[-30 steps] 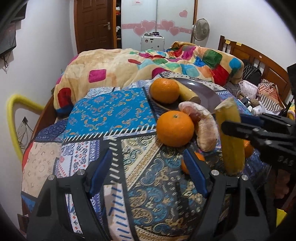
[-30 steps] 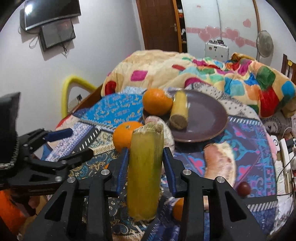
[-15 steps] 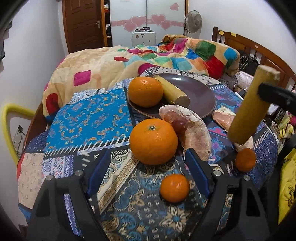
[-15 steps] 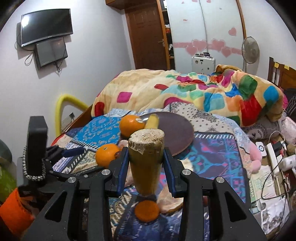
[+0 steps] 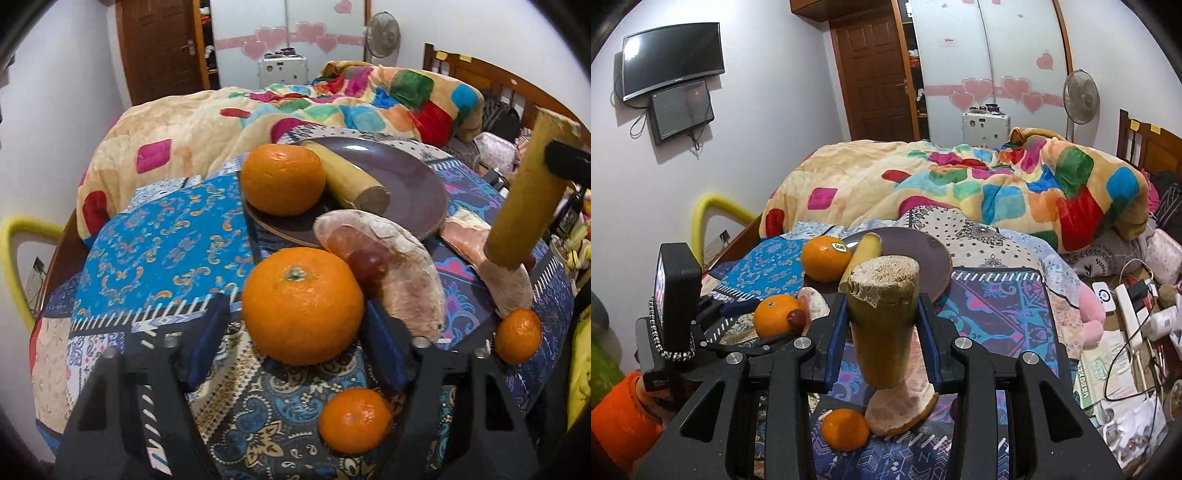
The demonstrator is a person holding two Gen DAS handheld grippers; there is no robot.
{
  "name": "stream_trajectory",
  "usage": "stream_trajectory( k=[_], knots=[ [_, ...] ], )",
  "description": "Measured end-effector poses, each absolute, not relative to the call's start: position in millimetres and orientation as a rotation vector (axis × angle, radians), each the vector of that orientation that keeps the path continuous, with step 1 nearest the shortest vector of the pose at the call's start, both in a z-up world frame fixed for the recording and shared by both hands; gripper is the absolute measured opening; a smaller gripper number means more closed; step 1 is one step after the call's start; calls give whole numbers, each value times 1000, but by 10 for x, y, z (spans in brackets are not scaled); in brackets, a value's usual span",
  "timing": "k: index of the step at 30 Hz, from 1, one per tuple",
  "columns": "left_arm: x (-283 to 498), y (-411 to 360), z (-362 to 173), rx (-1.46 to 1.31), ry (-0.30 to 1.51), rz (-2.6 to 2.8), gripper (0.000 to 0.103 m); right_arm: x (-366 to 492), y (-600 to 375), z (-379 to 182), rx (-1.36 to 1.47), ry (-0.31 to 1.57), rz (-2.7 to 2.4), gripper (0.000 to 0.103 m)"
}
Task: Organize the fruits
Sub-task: 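Grasp the larger yellow cylinder with the right tool while the left tool grasps another orange, then lower the cylinder onto the plate with the right tool while the left tool stacks the orange there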
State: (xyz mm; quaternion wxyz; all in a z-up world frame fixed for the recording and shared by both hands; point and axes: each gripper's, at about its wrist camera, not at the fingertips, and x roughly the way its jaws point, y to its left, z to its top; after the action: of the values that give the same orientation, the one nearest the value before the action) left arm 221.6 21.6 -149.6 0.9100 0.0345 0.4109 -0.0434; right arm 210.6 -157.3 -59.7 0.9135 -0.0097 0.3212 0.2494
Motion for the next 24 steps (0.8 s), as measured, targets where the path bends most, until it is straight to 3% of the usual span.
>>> stream_trajectory(
  k=[24],
  knots=[
    [2006,461,-938,27,745,-52,64,2250,-1596,-430,-37,626,506,33]
  ],
)
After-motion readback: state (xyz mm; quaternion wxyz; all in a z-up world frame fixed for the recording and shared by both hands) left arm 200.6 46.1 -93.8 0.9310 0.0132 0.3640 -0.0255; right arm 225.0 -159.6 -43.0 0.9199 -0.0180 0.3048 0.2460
